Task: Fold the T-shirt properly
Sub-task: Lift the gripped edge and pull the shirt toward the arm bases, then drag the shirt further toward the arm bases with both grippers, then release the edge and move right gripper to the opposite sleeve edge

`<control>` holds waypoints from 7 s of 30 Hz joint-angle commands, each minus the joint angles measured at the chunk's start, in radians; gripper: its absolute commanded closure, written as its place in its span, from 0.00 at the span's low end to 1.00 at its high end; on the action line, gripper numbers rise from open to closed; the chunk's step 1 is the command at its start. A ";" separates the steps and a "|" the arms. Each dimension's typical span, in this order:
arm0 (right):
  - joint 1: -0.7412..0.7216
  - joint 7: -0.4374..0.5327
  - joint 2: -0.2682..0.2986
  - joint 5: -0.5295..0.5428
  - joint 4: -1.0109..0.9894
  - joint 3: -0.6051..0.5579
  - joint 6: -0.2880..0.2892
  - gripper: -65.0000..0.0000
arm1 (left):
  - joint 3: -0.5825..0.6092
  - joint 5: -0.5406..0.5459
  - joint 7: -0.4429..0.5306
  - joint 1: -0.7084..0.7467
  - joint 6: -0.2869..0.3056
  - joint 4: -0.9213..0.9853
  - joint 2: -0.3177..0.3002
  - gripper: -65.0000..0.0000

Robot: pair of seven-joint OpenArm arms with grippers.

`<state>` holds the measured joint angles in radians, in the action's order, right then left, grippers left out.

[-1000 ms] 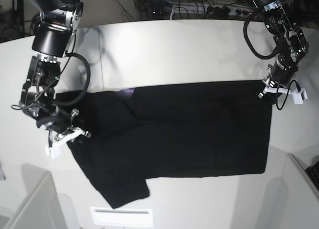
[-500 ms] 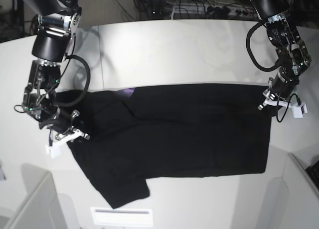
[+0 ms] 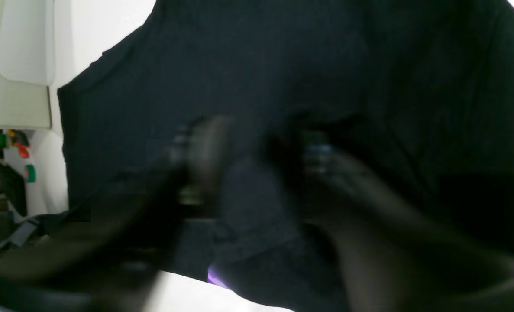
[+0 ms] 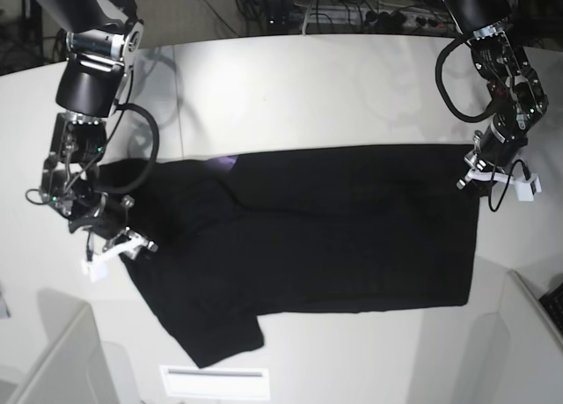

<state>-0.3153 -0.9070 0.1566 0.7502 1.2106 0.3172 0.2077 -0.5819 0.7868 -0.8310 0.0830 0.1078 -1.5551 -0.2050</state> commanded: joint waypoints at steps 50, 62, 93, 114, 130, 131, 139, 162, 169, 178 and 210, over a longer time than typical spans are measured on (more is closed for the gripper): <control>0.443 0.397 -0.162 0.022 0.317 0.119 -0.385 0.44 | -0.183 0.015 0.020 0.007 0.138 0.178 0.074 0.10; 0.374 0.398 -0.124 0.022 0.209 0.167 -0.383 0.44 | -0.163 0.015 0.022 0.004 0.137 0.180 0.074 0.56; 0.456 0.391 -0.062 0.025 0.283 0.178 -0.256 1.00 | -0.069 0.024 -0.032 0.100 0.142 0.101 -0.061 1.00; 0.709 0.326 -0.079 0.134 0.489 0.179 -0.262 1.00 | -0.108 0.026 -0.032 0.373 0.143 -0.123 -0.007 1.00; 0.859 0.326 -0.078 0.213 0.539 0.207 -0.261 1.00 | -0.108 0.024 -0.030 0.489 0.143 -0.153 -0.015 1.00; 0.865 0.326 -0.081 0.213 0.549 0.214 -0.259 1.00 | -0.108 0.024 -0.029 0.496 0.143 -0.153 -0.015 1.00; 0.919 0.326 -0.081 0.213 0.596 0.219 -0.258 1.00 | -0.109 0.023 -0.029 0.525 0.143 -0.155 -0.015 1.00; 1.010 0.326 -0.084 0.213 0.641 0.213 -0.261 1.00 | -0.109 0.016 -0.029 0.527 0.143 -0.153 -0.017 1.00; 1.008 0.326 -0.084 0.213 0.642 0.219 -0.262 1.00 | -0.109 0.016 -0.029 0.527 0.143 -0.153 -0.017 1.00; 1.008 0.331 -0.085 0.213 0.642 0.221 -0.262 0.52 | -0.270 0.018 -0.032 0.527 0.143 -0.153 -0.012 0.54; 0.315 0.187 0.045 0.078 0.369 0.013 -0.262 0.54 | -0.539 0.016 -0.032 0.444 0.315 -0.391 0.023 0.52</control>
<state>0.0200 -0.7387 0.1925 0.8074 1.5627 0.3298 -0.0666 -1.1114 0.7986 -0.8795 0.5167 0.4229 -1.9308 -0.1696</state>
